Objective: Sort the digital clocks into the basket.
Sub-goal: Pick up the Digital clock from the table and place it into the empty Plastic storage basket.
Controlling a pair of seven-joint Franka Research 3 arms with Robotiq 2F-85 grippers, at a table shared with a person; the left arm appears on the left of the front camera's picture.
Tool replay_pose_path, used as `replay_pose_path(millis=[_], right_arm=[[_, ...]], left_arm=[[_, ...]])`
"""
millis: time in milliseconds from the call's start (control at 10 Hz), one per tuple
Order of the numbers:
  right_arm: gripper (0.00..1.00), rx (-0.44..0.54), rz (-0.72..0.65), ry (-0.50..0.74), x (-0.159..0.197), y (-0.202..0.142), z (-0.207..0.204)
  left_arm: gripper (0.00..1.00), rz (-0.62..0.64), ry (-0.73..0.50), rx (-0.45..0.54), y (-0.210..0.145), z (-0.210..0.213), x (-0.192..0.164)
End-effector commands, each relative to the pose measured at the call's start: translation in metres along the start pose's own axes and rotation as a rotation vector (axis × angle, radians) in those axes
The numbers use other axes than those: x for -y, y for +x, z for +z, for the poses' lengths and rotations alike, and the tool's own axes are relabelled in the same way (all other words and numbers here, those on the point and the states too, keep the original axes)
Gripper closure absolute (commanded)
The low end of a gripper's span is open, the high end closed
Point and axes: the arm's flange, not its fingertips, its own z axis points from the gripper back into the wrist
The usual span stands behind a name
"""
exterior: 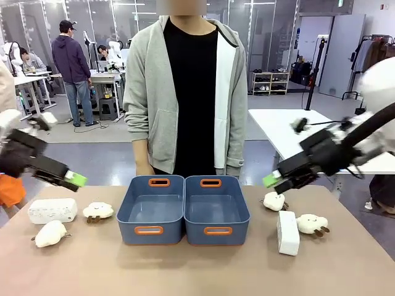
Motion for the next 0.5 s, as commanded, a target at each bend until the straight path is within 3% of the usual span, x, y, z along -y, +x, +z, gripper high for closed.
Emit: replay_pose_path(millis=[0,400], right_arm=[[0.00,0.045,-0.116,0.076,0.035,-0.018,0.044],[0.00,0.351,-0.209,0.175,0.080,-0.095,0.138]], left_arm=[[0.00,0.095,-0.085,0.138,-0.038,0.038,-0.021],[0.00,0.231,-0.056,0.395,-0.131,0.128,-0.026]])
